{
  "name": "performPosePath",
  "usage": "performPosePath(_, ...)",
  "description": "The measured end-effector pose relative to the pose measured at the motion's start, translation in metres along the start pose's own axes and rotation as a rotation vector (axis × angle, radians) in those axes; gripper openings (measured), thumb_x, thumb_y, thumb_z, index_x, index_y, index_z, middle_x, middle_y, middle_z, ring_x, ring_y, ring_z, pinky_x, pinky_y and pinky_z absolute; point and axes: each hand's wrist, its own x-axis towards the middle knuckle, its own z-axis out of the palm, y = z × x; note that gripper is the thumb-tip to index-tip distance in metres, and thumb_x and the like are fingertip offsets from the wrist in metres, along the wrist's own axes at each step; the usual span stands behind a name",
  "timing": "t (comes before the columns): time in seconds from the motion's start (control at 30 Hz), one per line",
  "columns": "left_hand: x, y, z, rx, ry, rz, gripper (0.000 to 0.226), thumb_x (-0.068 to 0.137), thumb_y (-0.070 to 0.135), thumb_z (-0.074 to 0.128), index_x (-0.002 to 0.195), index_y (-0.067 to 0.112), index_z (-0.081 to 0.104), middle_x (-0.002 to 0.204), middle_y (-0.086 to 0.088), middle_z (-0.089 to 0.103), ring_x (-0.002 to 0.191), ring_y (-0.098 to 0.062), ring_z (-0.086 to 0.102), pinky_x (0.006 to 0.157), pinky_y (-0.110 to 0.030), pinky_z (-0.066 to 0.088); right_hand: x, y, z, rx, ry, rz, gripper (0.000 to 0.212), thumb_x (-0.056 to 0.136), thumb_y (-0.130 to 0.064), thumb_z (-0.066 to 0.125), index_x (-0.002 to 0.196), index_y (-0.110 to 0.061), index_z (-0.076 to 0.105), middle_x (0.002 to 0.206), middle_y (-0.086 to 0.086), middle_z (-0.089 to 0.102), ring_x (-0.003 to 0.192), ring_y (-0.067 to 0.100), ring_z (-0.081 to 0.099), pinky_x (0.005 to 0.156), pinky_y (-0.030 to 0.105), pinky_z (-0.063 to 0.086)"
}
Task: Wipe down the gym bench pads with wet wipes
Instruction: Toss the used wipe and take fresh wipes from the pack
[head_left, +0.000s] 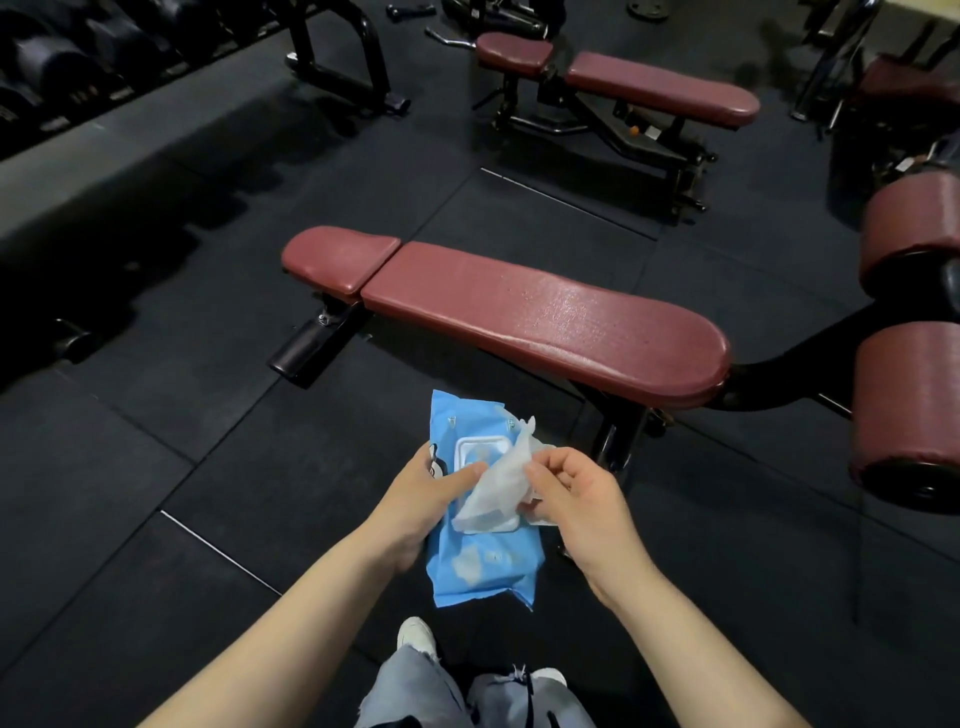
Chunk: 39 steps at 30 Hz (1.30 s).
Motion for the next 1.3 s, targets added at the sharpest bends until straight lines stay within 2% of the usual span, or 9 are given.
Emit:
performPosePath(0.13, 0.002, -0.002, -0.002, 0.017, 0.057, -0.004, 0.047, 0.075, 0.042, 0.082, 0.115, 0.03, 0.062, 0.112, -0.001, 0.073, 0.097, -0.025, 0.073, 0.074, -0.04, 0.06, -0.002, -0.003, -0.001, -0.048, 0.04, -0.057, 0.016, 0.097, -0.012, 0.054, 0.086, -0.019, 0.062, 0.084, 0.002, 0.071, 0.076, 0.013, 0.067, 0.066, 0.024, 0.054)
performPosePath(0.23, 0.002, -0.003, -0.003, 0.027, 0.062, 0.005, 0.047, 0.08, 0.038, 0.079, 0.12, 0.027, 0.059, 0.113, -0.001, 0.073, 0.097, -0.024, 0.073, 0.074, -0.04, 0.061, -0.002, -0.007, -0.007, -0.005, 0.015, -0.034, 0.014, 0.099, -0.01, 0.05, 0.093, -0.017, 0.06, 0.092, 0.005, 0.071, 0.09, 0.023, 0.068, 0.08, 0.037, 0.057)
performPosePath(0.4, -0.005, 0.006, 0.0, 0.07, -0.142, 0.116, 0.037, 0.089, 0.036, 0.075, 0.119, 0.019, 0.062, 0.114, -0.013, 0.07, 0.102, -0.034, 0.071, 0.078, -0.039, 0.058, -0.006, -0.021, -0.006, 0.472, -0.32, -0.003, 0.017, 0.096, -0.013, 0.049, 0.108, -0.009, 0.06, 0.11, 0.011, 0.068, 0.101, 0.023, 0.065, 0.086, 0.034, 0.054)
performPosePath(0.53, -0.004, 0.004, 0.0, 0.011, -0.057, 0.047, 0.029, 0.087, 0.03, 0.075, 0.113, 0.023, 0.066, 0.115, -0.011, 0.072, 0.102, -0.033, 0.071, 0.084, -0.05, 0.058, 0.0, -0.013, -0.01, -0.087, -0.066, -0.042, 0.013, 0.095, -0.01, 0.051, 0.092, -0.017, 0.062, 0.082, 0.007, 0.066, 0.073, 0.011, 0.061, 0.065, 0.019, 0.051)
performPosePath(0.63, -0.002, 0.002, -0.007, -0.037, 0.034, -0.01, 0.028, 0.092, 0.035, 0.07, 0.118, 0.026, 0.064, 0.116, -0.004, 0.073, 0.103, -0.029, 0.071, 0.09, -0.054, 0.056, 0.001, 0.001, -0.017, -0.26, 0.0, 0.045, 0.013, 0.094, -0.007, 0.048, 0.091, -0.013, 0.059, 0.074, 0.014, 0.064, 0.056, 0.005, 0.058, 0.049, 0.014, 0.045)
performPosePath(0.83, -0.005, 0.004, -0.007, -0.036, 0.079, 0.017, 0.03, 0.093, 0.042, 0.066, 0.119, 0.027, 0.063, 0.112, 0.0, 0.074, 0.099, -0.024, 0.073, 0.081, -0.044, 0.06, -0.003, 0.019, -0.019, -0.592, 0.105, -0.14, 0.018, 0.089, -0.035, 0.059, 0.099, -0.039, 0.044, 0.083, -0.013, 0.058, 0.073, 0.002, 0.057, 0.064, 0.023, 0.05)
performPosePath(0.97, -0.006, 0.006, -0.002, 0.004, 0.023, 0.054, 0.028, 0.09, 0.047, 0.068, 0.113, 0.031, 0.066, 0.115, -0.002, 0.073, 0.103, -0.025, 0.071, 0.084, -0.045, 0.059, 0.003, 0.02, -0.009, -0.689, 0.092, -0.159, 0.021, 0.082, -0.045, 0.067, 0.093, -0.033, 0.054, 0.085, -0.016, 0.052, 0.078, -0.007, 0.05, 0.064, 0.015, 0.044)
performPosePath(1.13, -0.009, 0.006, -0.001, 0.013, 0.039, 0.053, 0.006, 0.094, 0.038, 0.065, 0.095, 0.041, 0.07, 0.108, 0.003, 0.075, 0.096, -0.02, 0.073, 0.07, -0.03, 0.059, 0.006, 0.022, -0.006, -0.65, 0.076, -0.19, 0.015, 0.085, -0.022, 0.067, 0.075, -0.031, 0.061, 0.081, -0.011, 0.057, 0.071, -0.002, 0.053, 0.062, 0.011, 0.042)
performPosePath(1.3, -0.01, 0.005, -0.002, 0.017, 0.058, 0.03, 0.013, 0.093, 0.039, 0.065, 0.106, 0.037, 0.066, 0.11, 0.003, 0.074, 0.098, -0.022, 0.073, 0.074, -0.037, 0.06, 0.008, 0.019, -0.007, -0.409, 0.122, -0.083, 0.015, 0.08, -0.023, 0.076, 0.069, -0.03, 0.068, 0.083, -0.007, 0.063, 0.067, 0.004, 0.055, 0.058, 0.012, 0.044)
